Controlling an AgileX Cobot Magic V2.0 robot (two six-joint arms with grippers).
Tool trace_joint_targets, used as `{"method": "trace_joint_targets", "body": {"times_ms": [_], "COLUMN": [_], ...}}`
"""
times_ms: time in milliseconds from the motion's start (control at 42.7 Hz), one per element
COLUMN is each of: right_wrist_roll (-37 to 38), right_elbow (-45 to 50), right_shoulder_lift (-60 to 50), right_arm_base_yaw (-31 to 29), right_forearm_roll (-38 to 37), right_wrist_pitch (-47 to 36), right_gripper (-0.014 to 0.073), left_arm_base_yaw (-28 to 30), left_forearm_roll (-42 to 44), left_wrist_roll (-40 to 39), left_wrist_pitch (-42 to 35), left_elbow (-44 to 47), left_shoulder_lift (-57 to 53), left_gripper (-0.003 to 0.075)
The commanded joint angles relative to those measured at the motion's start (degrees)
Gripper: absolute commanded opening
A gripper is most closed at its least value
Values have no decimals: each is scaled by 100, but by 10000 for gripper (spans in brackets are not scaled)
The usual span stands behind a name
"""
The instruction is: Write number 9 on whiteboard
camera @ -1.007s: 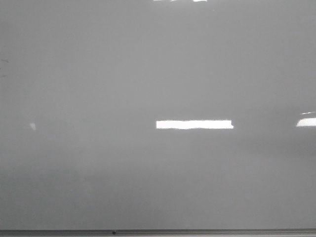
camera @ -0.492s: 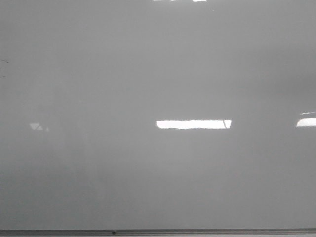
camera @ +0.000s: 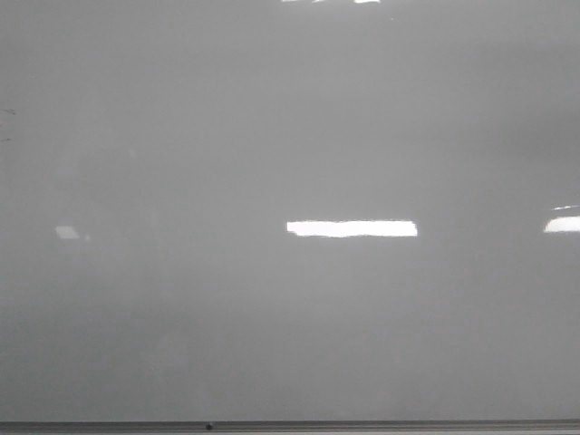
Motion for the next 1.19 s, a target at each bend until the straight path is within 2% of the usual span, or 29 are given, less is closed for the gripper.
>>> {"method": "trace_joint_targets", "body": {"times_ms": [0, 305, 375, 492, 539, 562, 609, 703, 726, 773, 843, 1171], "right_wrist_roll": [-7, -98, -105, -151, -150, -150, -150, -150, -150, -150, -150, -150], "right_elbow": [-179, -159, -159, -159, -159, -159, -159, -159, -159, -159, -159, -159], "right_shoulder_lift": [301, 810, 868, 903, 903, 903, 903, 903, 903, 903, 903, 903], "right_arm_base_yaw": [-27, -27, -27, -27, -27, -27, -27, -27, -27, -27, -27, -27], "right_forearm_roll": [13, 6, 6, 6, 6, 6, 6, 6, 6, 6, 6, 6], "right_wrist_pitch": [-241, -79, -73, -46, -35, -35, -35, -35, -35, -35, -40, -51], "right_gripper": [-69, -58, -3, 204, 330, 365, 490, 608, 615, 614, 615, 615], "left_arm_base_yaw": [-33, -33, -33, -33, -33, -33, -33, -33, -33, -33, -33, -152], "left_forearm_roll": [-39, -39, -39, -29, -15, -15, -15, -7, -7, -7, -56, -289], "left_wrist_roll": [-55, -55, -55, -11, 22, 52, 159, 171, 171, 171, 171, 194], "left_wrist_pitch": [-240, -154, -167, -167, -189, -210, -286, -616, -705, -808, -836, -918], "left_elbow": [-198, -198, -198, -198, -198, -198, -198, -198, -206, -260, -356, -991], "left_shoulder_lift": [355, 919, 1035, 1216, 1316, 1361, 1470, 1716, 1787, 1939, 2189, 3726], "left_gripper": [-19, -19, -19, -10, 15, 36, 104, 318, 393, 487, 532, 503]}}
